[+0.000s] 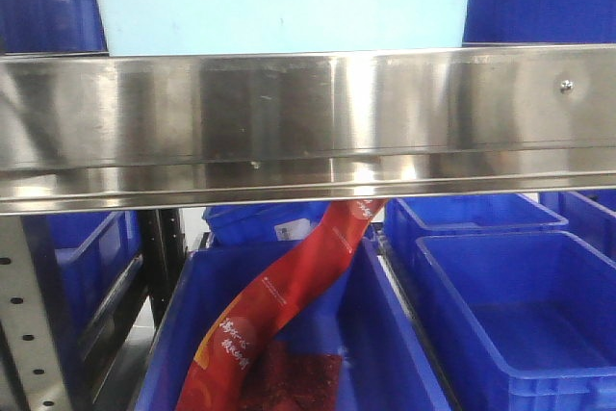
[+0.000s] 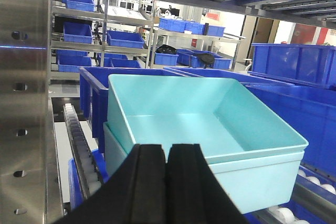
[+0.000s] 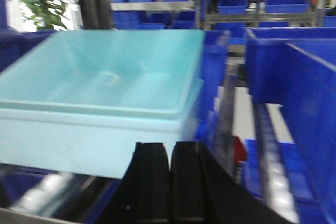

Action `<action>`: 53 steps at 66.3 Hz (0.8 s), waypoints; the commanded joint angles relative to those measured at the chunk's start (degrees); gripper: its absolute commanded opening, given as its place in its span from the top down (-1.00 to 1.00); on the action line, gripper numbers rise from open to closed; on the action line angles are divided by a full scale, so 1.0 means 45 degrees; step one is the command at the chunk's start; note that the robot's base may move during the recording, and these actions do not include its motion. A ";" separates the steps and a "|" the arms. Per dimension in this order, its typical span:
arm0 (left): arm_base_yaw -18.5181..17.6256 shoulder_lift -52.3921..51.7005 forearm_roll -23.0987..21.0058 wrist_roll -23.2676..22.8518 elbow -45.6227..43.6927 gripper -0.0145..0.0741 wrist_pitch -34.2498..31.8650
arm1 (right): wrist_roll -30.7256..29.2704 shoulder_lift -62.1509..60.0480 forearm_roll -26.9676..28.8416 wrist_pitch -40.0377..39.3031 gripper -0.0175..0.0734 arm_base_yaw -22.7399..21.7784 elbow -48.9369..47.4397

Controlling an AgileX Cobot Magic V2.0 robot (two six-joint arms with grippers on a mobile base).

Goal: Move two blue bins to right shelf middle

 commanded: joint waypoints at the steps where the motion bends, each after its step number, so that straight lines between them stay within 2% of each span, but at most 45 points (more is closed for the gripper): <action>1: -0.0048 -0.0087 0.0062 0.0016 0.0001 0.92 -0.0231 | -0.1051 -0.0734 0.0065 -0.0120 0.97 -0.0855 0.0738; 9: -0.0048 -0.0087 0.0062 0.0016 0.0001 0.92 -0.0231 | -0.3654 -0.2095 0.1480 -0.0343 0.97 -0.2286 0.2003; 21: -0.0048 -0.0087 0.0062 0.0016 0.0001 0.92 -0.0231 | -0.3748 -0.4019 0.1779 -0.1668 0.97 -0.3860 0.4146; 41: -0.0048 -0.0087 0.0062 0.0016 0.0001 0.92 -0.0231 | -0.3249 -0.7486 0.1916 -0.1652 0.97 -0.3921 0.7484; 53: -0.0048 -0.0087 0.0062 0.0016 0.0001 0.92 -0.0231 | -0.3249 -0.8051 0.1916 -0.0102 0.97 -0.3798 0.7484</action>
